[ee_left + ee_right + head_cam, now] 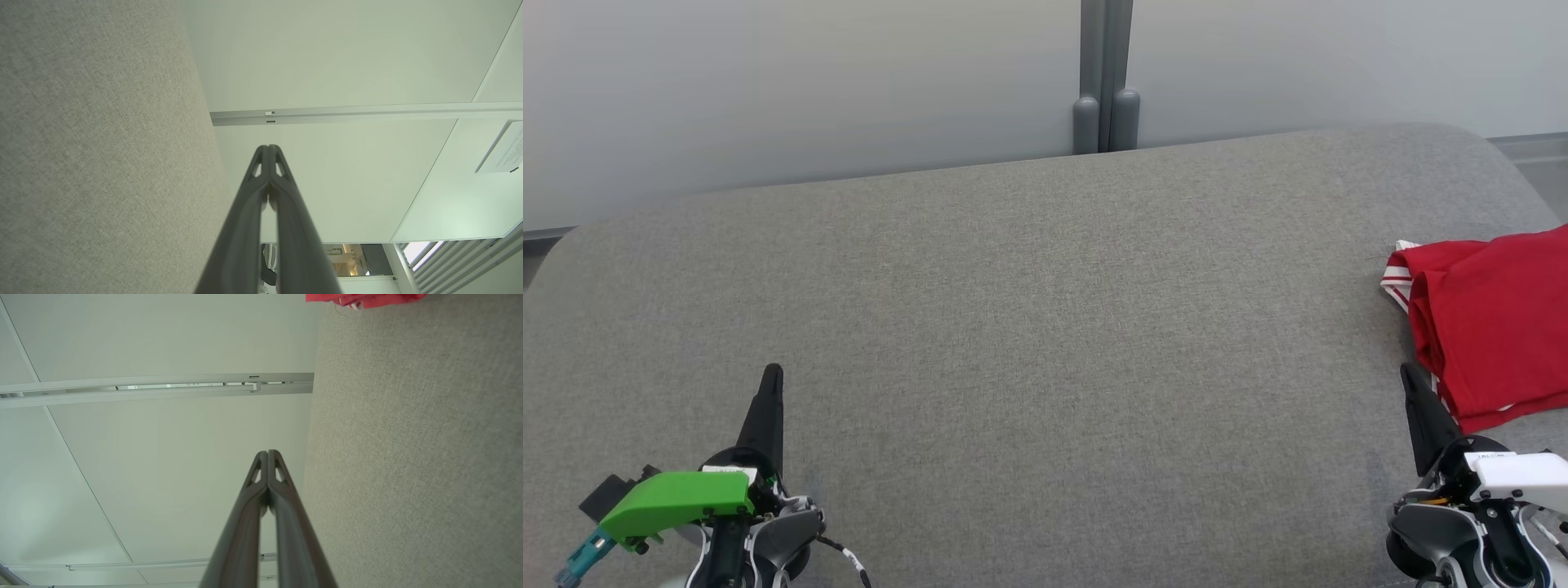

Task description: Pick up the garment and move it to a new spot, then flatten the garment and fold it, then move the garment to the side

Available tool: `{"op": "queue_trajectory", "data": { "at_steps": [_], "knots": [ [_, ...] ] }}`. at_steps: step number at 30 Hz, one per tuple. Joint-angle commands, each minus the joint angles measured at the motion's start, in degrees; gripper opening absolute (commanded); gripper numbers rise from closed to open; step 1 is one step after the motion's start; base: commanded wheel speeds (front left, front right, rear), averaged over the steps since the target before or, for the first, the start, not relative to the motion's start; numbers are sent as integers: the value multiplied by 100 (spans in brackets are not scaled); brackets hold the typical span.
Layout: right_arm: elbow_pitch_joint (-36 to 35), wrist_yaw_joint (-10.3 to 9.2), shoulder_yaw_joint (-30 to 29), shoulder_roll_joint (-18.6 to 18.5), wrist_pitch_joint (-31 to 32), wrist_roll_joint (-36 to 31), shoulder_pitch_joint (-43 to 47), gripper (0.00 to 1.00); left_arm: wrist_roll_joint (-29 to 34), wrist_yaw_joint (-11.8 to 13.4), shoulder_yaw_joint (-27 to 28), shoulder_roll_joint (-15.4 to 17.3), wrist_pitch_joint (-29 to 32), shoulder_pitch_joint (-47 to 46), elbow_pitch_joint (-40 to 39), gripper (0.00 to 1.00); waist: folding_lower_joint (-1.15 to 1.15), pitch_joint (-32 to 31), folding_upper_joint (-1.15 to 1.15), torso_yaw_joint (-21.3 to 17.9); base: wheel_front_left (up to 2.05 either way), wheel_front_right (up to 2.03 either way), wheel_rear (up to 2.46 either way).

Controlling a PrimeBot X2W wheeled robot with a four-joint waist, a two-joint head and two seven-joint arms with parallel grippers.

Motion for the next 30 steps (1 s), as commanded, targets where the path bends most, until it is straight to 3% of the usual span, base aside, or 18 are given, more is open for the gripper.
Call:
{"op": "queue_trajectory", "data": {
  "at_steps": [1, 30],
  "knots": [
    [-23, 4, -16, -28, 16, 33, -46, 0, -22, -16, 24, -2, 7, -73, -6, 0, 0, 0, 0, 0, 0, 0, 0],
    [-22, 4, -15, -28, 15, 33, -46, 0, -23, -16, 23, -1, 6, -72, -7, 0, 0, 0, 0, 0, 0, 0, 0]
  ]
}}
